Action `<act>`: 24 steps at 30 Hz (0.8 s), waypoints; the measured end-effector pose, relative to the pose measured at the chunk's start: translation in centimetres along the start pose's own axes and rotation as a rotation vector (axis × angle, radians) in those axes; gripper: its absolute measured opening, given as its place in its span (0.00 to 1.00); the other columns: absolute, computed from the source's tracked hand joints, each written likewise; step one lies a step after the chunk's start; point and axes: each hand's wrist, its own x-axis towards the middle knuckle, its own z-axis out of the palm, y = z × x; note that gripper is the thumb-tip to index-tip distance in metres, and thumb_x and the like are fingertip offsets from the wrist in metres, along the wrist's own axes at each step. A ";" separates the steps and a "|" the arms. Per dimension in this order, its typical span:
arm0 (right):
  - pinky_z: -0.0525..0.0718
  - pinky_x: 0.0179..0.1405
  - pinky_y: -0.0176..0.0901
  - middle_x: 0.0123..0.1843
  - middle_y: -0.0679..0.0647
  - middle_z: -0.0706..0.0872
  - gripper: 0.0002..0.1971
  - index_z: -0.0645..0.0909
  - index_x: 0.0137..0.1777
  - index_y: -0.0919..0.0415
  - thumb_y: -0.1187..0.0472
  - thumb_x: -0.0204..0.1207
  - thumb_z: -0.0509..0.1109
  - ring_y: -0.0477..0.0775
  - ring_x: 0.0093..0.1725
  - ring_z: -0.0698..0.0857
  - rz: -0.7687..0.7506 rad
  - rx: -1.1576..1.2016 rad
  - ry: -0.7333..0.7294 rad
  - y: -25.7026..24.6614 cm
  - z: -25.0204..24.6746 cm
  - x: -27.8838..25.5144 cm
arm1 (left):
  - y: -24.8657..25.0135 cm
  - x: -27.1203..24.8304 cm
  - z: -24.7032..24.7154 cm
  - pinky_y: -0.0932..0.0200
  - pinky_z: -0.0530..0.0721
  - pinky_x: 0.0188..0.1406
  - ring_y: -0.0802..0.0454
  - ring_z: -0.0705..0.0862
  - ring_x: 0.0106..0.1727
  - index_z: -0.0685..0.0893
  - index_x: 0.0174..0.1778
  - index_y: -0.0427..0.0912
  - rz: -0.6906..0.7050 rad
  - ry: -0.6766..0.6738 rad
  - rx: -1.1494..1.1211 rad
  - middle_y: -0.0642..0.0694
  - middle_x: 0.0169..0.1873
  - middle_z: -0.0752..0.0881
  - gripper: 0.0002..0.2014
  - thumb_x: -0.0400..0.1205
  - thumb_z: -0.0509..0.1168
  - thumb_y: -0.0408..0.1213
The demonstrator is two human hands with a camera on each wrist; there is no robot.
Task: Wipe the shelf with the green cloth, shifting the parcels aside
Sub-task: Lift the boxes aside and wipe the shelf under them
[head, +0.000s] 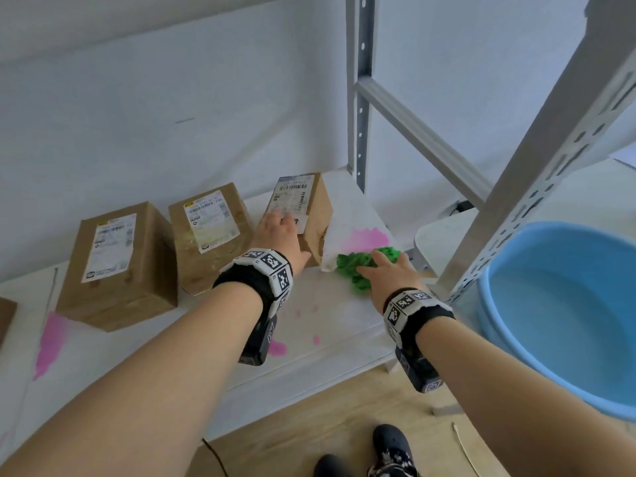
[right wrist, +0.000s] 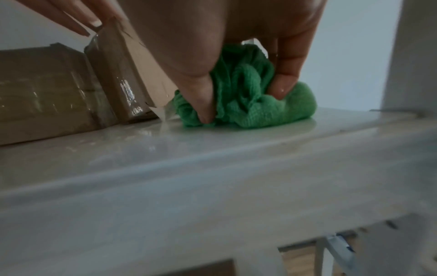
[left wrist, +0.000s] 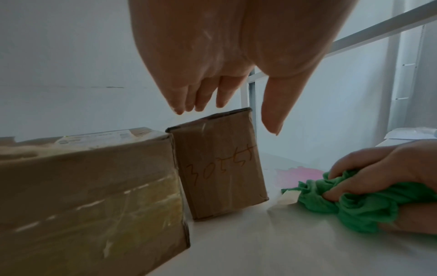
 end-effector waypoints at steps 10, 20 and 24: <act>0.82 0.55 0.50 0.70 0.51 0.70 0.19 0.76 0.71 0.46 0.54 0.81 0.60 0.61 0.67 0.76 -0.144 -0.007 -0.012 1.0 -0.2 1.3 | 1.6 1.5 -0.2 0.47 0.82 0.60 0.39 0.80 0.60 0.69 0.69 0.44 -0.163 -0.008 -0.105 0.38 0.63 0.76 0.33 0.73 0.69 0.57; 0.80 0.53 0.48 0.71 0.56 0.65 0.20 0.75 0.70 0.47 0.57 0.79 0.63 0.63 0.63 0.79 -0.256 -0.142 -0.104 0.0 -0.5 2.2 | 1.9 1.3 -0.3 0.53 0.82 0.47 0.44 0.81 0.49 0.65 0.67 0.48 -0.282 0.087 -0.309 0.38 0.61 0.77 0.34 0.71 0.69 0.58; 0.79 0.59 0.52 0.66 0.57 0.71 0.17 0.77 0.67 0.56 0.60 0.79 0.59 0.64 0.61 0.80 -0.147 0.002 -0.002 -0.3 -2.3 4.6 | 0.9 0.6 -1.9 0.56 0.76 0.45 0.44 0.79 0.49 0.66 0.70 0.46 -0.306 0.178 -0.399 0.38 0.63 0.75 0.33 0.73 0.69 0.55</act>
